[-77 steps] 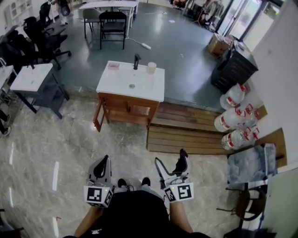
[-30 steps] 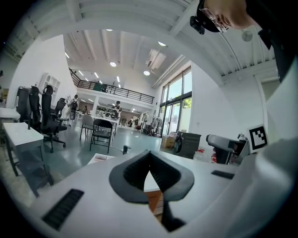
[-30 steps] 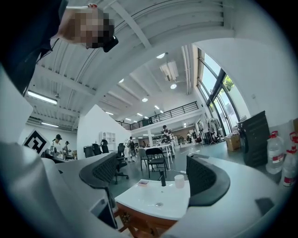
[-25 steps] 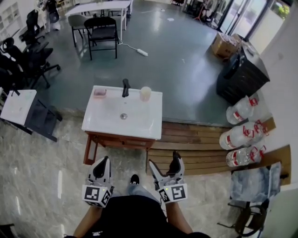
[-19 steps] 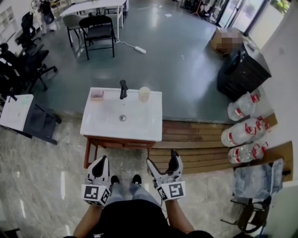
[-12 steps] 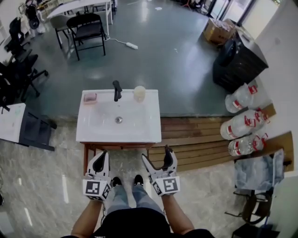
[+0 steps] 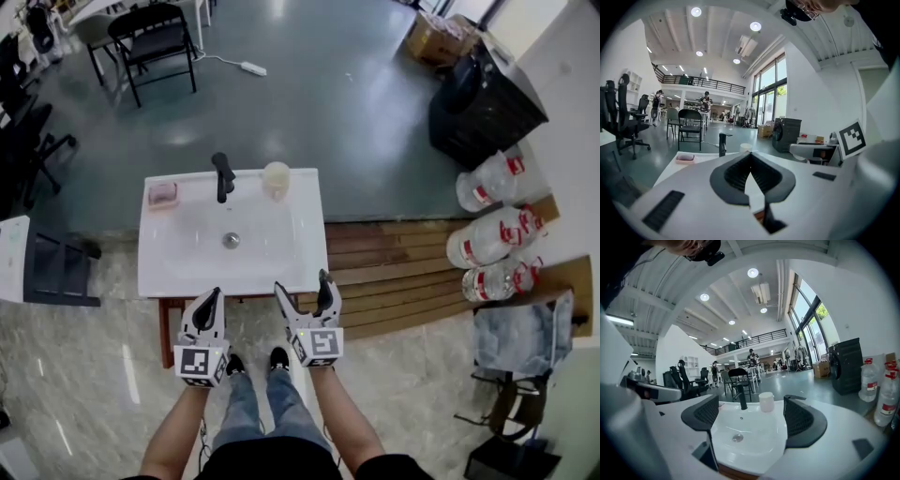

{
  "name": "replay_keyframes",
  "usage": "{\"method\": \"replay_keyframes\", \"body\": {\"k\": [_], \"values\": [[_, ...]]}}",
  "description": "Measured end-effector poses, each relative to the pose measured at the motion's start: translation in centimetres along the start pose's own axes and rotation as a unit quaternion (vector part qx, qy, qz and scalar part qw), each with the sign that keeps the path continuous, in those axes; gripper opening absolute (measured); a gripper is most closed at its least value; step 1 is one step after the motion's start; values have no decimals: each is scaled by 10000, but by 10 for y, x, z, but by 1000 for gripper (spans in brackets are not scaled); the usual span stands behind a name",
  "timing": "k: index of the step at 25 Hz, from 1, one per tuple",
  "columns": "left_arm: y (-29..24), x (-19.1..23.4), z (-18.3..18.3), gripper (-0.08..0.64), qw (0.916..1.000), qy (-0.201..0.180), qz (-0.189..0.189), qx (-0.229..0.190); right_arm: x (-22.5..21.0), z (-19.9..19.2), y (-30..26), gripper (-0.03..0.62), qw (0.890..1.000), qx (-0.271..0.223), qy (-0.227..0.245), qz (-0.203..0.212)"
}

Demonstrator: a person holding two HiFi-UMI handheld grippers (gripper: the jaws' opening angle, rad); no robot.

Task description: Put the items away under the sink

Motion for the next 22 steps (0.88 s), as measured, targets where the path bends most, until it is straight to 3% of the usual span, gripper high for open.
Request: {"method": "replay_keyframes", "body": {"k": [8,16,22], "values": [[-55,16,-48,6,9996,41,-121,242,-16,-53,-82,408,9993,291,230,-61],[-99,57,-74,6,9993,83,300,203,-23,-92,-147,365,9980,523,314,-158],[-115,76,-81,6,9991,-34,377,181,-33,-112,-187,307,9963,660,437,-322]]}}
Point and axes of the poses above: the fingertips, and each gripper's own axes: y backward along the fingers, x to its left, z out of its top, the point moved 5 cm from there along y, backward along the fingers, and after that the axes turned 7 degrees about -x, right-handed, at the moved point
